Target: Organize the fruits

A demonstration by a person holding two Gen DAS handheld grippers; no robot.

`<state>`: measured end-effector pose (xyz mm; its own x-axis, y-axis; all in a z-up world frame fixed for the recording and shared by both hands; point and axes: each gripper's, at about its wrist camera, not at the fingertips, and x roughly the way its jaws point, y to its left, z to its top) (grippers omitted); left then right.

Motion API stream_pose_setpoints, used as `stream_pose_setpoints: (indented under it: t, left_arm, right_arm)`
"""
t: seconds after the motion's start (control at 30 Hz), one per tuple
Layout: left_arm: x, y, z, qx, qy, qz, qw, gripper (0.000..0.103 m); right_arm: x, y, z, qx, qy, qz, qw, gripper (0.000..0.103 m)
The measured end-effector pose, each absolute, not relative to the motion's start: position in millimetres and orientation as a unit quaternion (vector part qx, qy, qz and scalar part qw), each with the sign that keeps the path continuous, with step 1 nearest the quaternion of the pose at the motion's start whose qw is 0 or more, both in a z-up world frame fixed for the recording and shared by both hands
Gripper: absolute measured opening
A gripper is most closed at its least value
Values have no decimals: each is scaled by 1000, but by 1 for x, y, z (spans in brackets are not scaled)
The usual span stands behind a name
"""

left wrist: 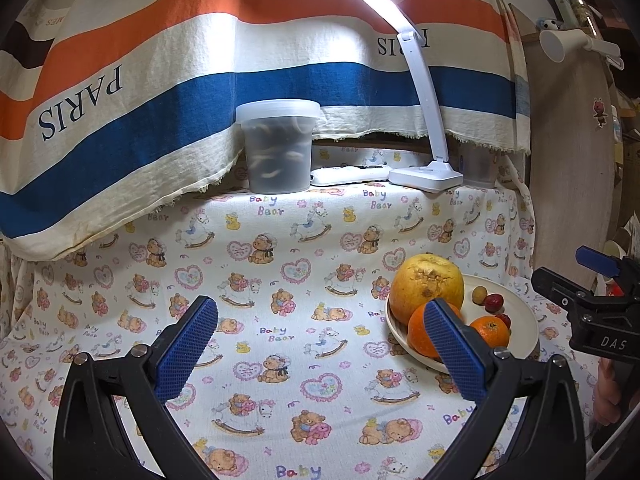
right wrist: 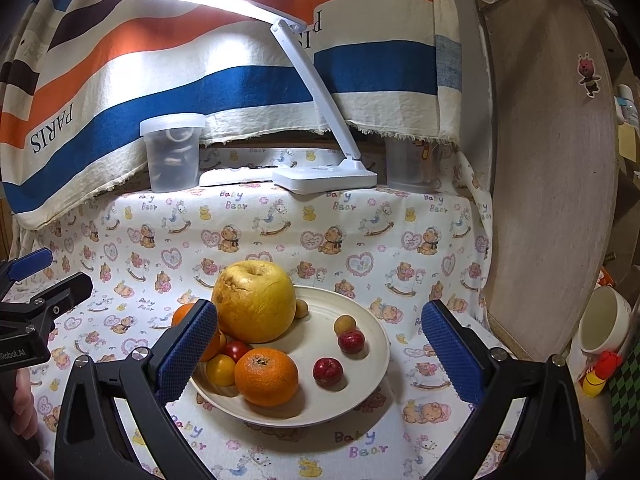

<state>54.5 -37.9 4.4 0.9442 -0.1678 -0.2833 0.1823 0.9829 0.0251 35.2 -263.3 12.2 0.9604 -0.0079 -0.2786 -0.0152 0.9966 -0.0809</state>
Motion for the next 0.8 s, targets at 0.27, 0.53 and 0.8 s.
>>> stream_pose_setpoints:
  t: [0.27,0.53,0.8]
  left_arm:
    - [55,-37,4,25,142,-89,986,102]
    - [55,-38,4,26,142,-88,986,102]
    - [54,-38,4,25,142,-88,986,102]
  right_arm:
    - [36,-262,13,-46,139,3,989,103]
    - [35,-262,13,-46,140,4,989,103]
    - [36,-261,13,-47,141,4,989,103]
